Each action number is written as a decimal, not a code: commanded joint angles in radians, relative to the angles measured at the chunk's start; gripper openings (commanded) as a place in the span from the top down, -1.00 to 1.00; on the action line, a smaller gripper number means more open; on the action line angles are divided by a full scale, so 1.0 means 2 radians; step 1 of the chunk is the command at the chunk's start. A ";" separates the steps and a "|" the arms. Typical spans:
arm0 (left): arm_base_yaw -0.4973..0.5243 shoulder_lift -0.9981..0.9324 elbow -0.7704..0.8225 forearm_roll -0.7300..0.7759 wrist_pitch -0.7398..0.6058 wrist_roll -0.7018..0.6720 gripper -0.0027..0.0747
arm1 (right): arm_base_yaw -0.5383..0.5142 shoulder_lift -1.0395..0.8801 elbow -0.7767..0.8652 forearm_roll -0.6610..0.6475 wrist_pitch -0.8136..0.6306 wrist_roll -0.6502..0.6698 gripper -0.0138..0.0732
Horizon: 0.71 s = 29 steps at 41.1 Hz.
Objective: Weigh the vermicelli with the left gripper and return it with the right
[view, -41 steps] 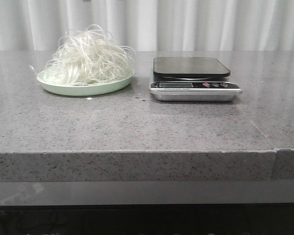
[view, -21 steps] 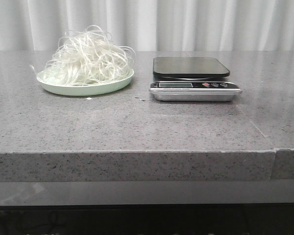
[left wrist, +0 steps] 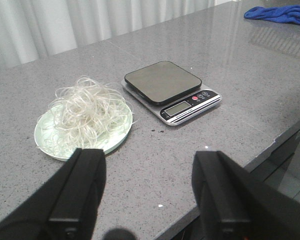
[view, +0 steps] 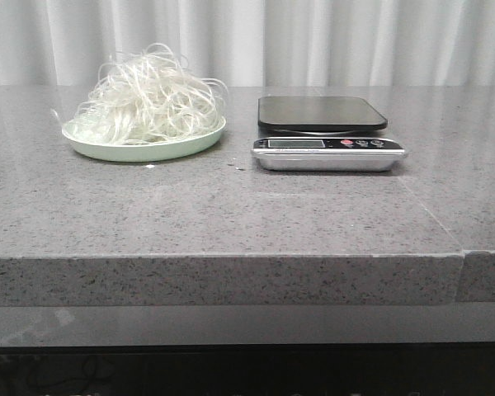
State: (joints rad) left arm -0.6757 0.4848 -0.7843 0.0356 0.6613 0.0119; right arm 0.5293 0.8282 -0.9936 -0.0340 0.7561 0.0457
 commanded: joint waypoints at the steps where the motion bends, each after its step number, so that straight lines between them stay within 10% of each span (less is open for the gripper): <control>1: 0.000 0.004 -0.012 0.000 -0.042 -0.006 -0.23 | -0.002 -0.051 0.016 -0.006 -0.018 -0.002 -0.55; 22: 0.000 0.004 -0.012 0.000 -0.042 -0.006 -0.23 | -0.002 -0.200 0.089 -0.012 0.077 -0.002 -0.54; 29: 0.000 0.004 -0.012 0.000 -0.042 -0.006 -0.23 | -0.002 -0.201 0.092 -0.020 0.078 -0.002 -0.23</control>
State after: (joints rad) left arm -0.6757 0.4848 -0.7843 0.0356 0.6613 0.0119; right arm 0.5293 0.4187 -0.7877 -0.0499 0.9698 0.0478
